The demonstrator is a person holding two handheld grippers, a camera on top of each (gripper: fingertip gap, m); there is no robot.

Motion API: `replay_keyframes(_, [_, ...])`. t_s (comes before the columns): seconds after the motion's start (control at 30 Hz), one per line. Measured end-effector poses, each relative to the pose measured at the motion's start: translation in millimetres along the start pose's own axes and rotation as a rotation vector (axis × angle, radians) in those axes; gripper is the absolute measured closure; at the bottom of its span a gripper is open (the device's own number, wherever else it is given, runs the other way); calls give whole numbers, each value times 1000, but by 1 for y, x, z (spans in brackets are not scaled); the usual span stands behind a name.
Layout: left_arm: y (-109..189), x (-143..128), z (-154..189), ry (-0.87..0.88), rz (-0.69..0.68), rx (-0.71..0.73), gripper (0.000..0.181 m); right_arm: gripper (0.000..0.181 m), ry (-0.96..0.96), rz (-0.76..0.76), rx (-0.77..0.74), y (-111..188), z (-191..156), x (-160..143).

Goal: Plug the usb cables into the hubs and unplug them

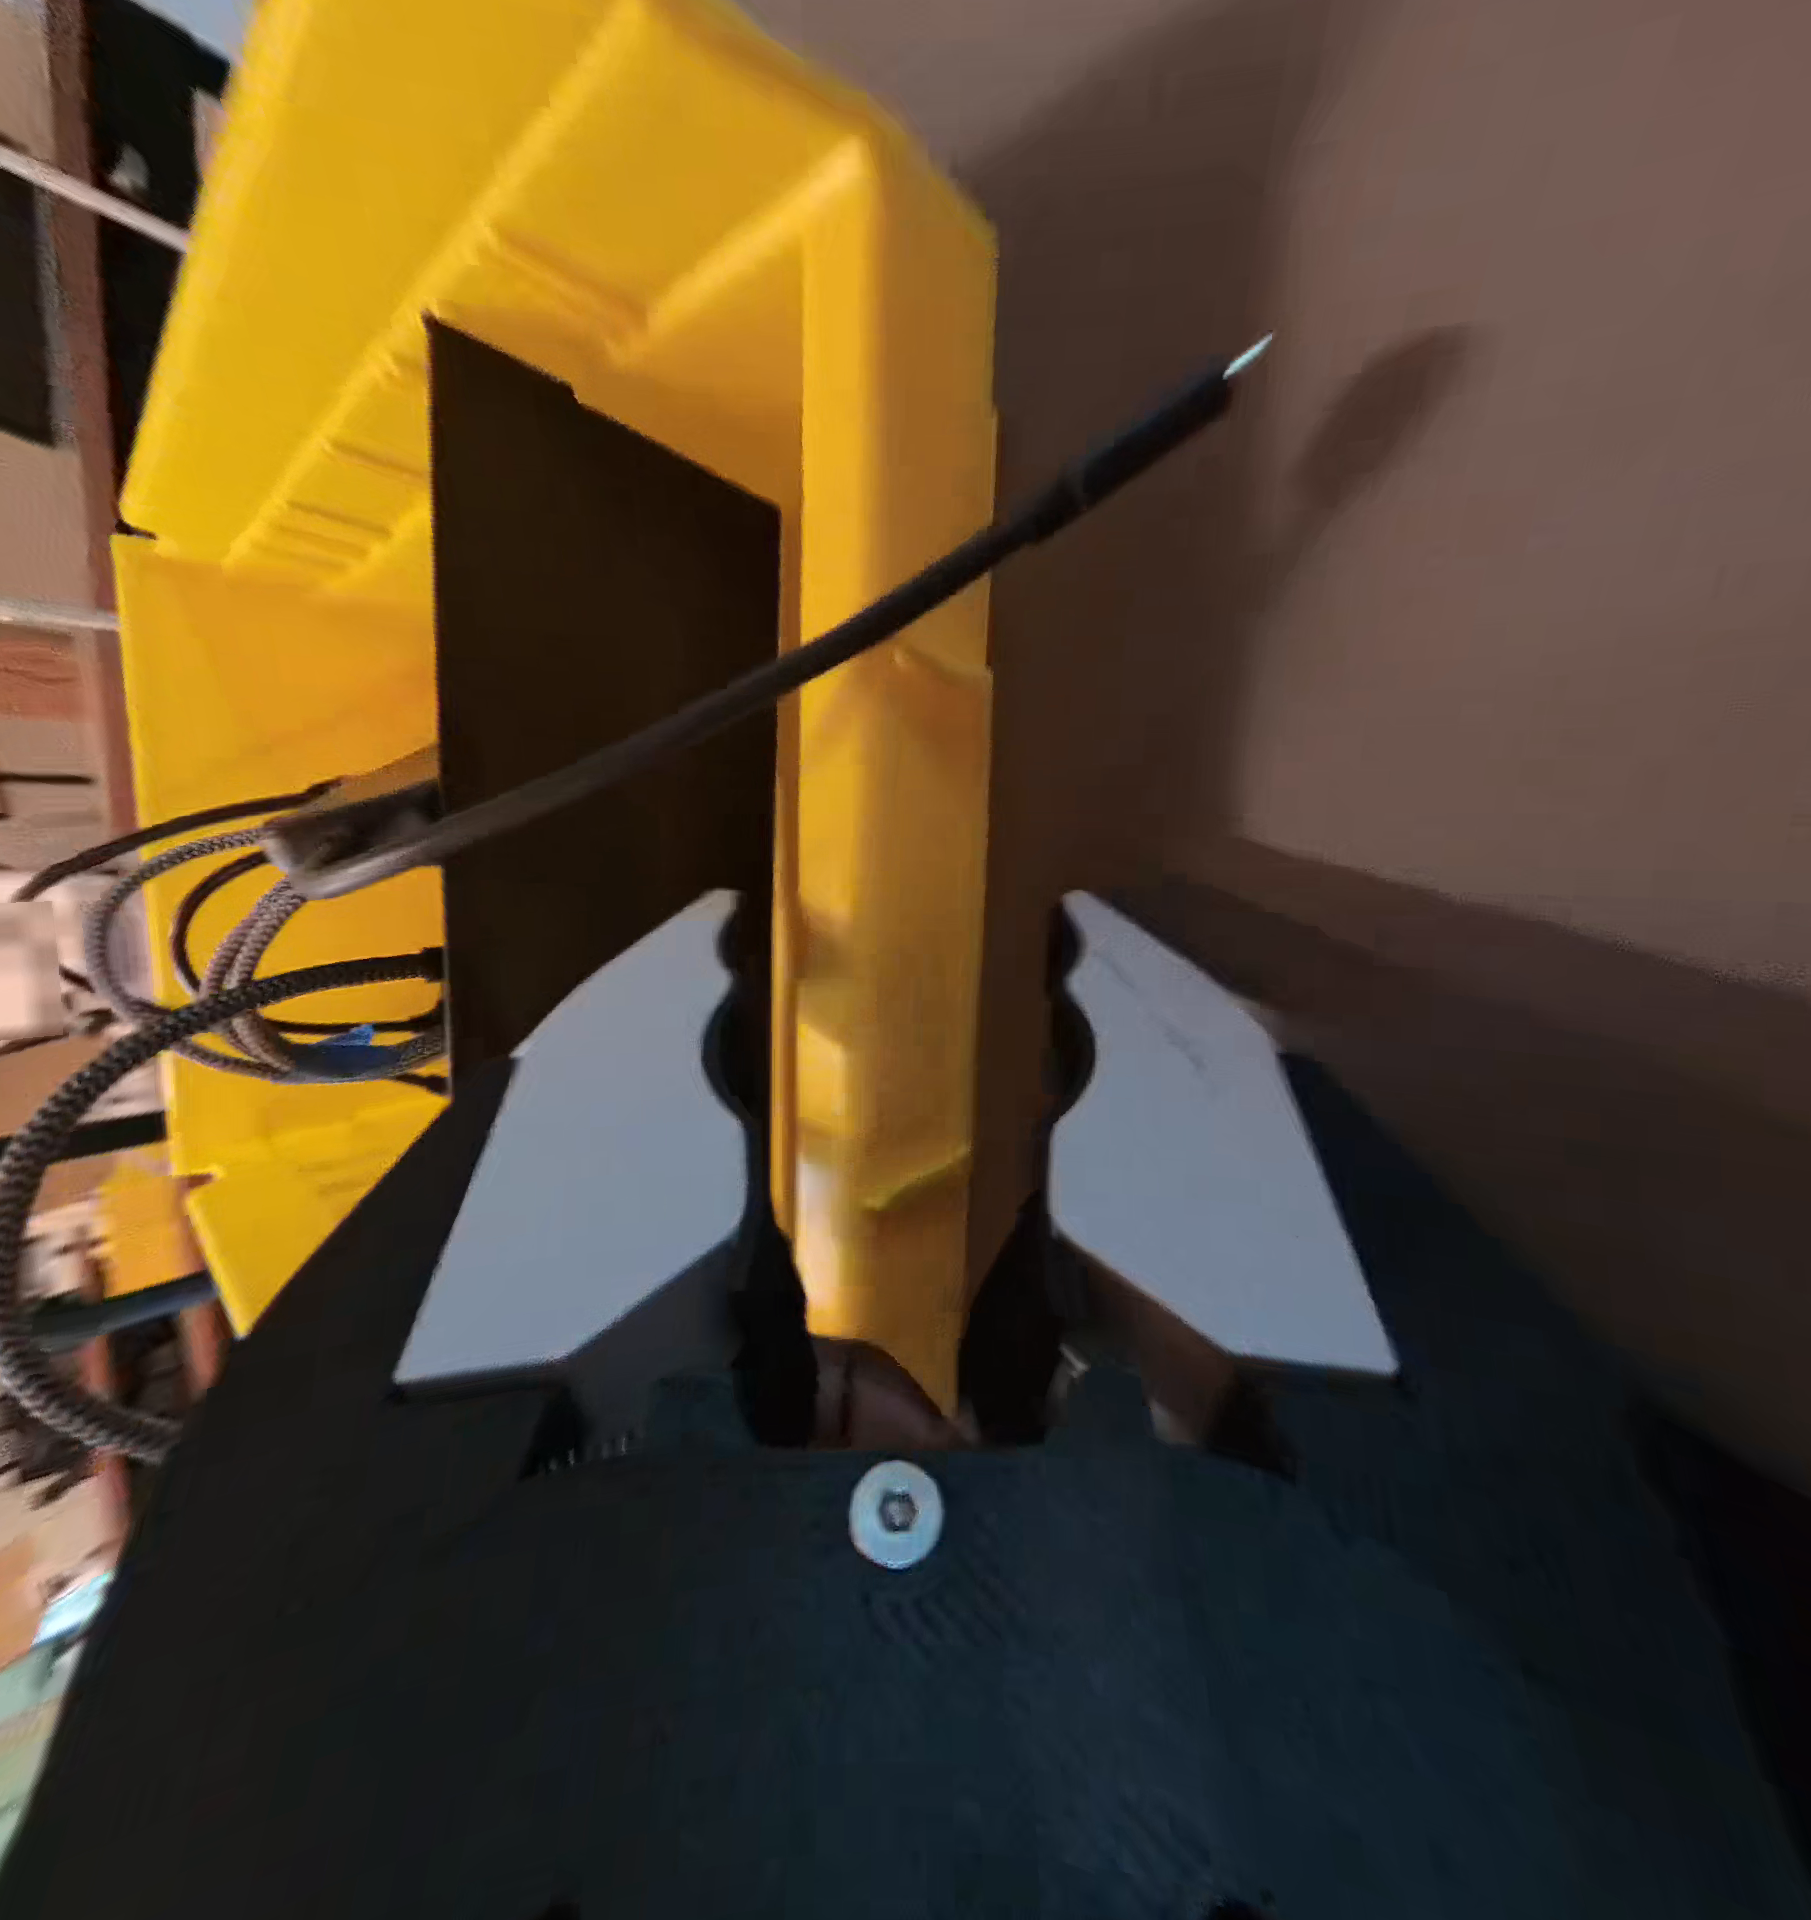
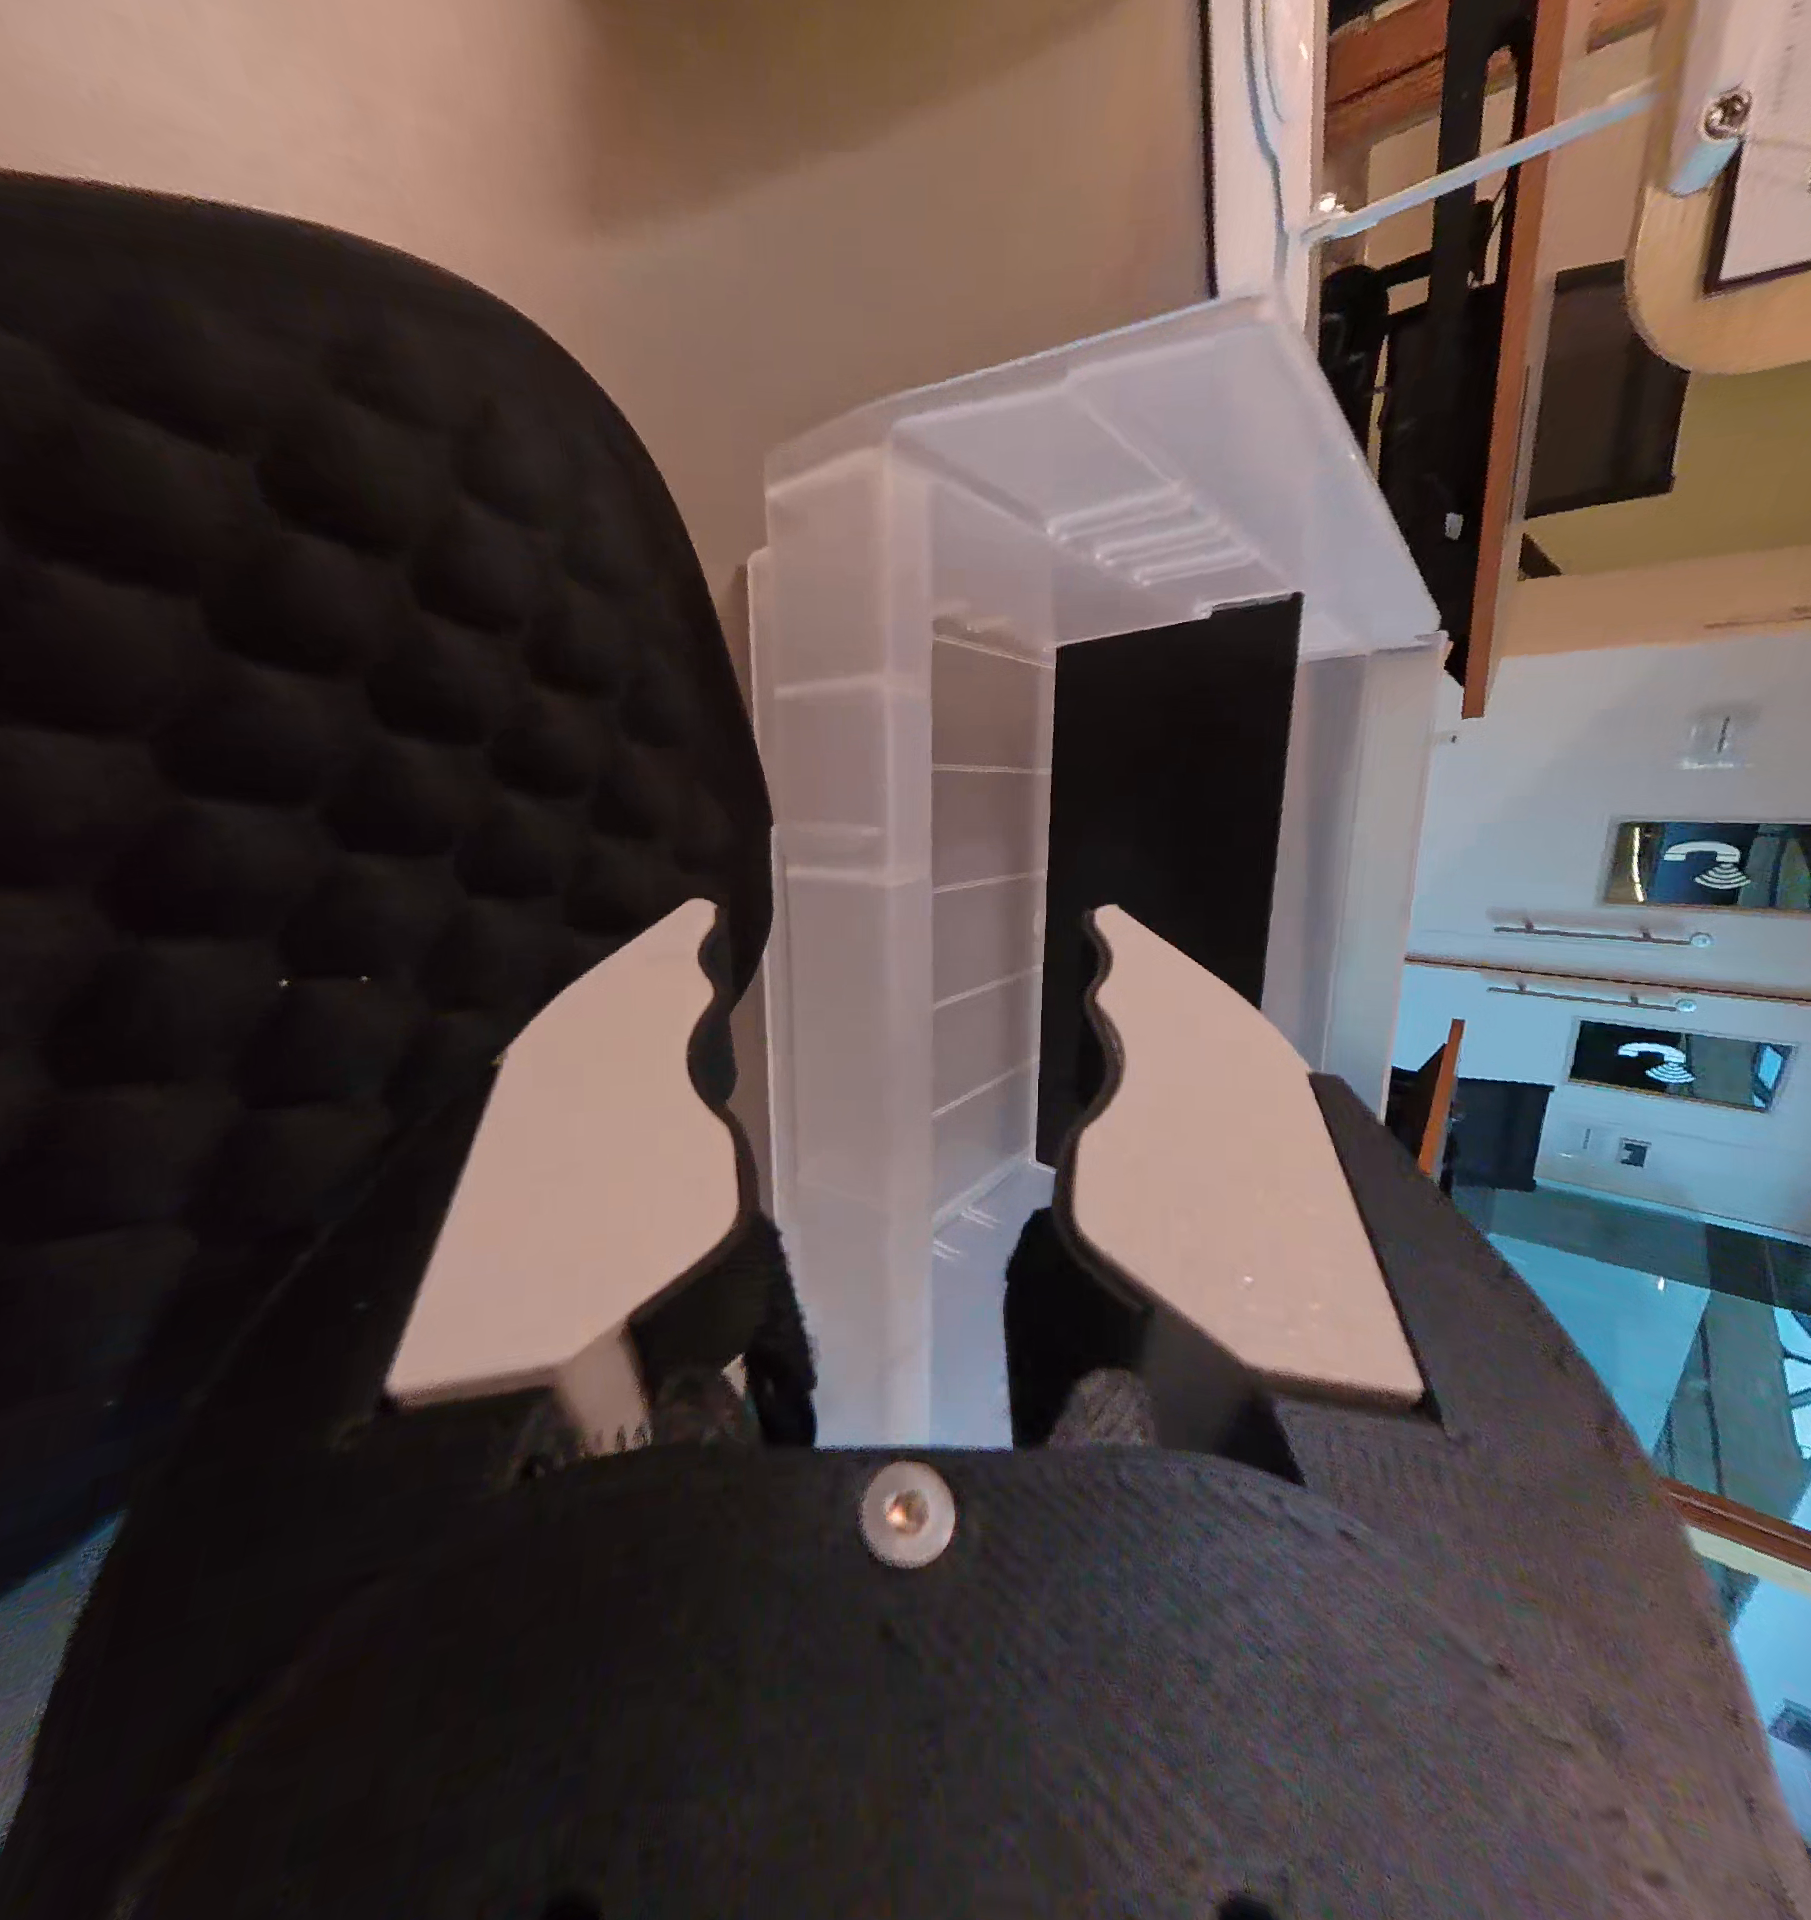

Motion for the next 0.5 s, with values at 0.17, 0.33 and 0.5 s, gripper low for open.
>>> replay_keyframes(0.17, [-8,-12,-11,18,-6,14,149,132,57,-63,45,-8,3,-7])
replay_keyframes(0.33, [-3,-48,-30,48,-40,8,148,149,65,-141,55,-20,2,-24])
replay_keyframes(0.5, [12,-96,-45,95,-103,64,146,149,31,-194,6,-17,0,-47])
Point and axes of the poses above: each gripper's, where its closed fingertips meet, y back along the fingers, x out of its top, z = x × y across the jaws, the point moved 10 cm from there along y, back along the fingers, and after that the axes turned 7 degrees about y, right-handed, at the moved point
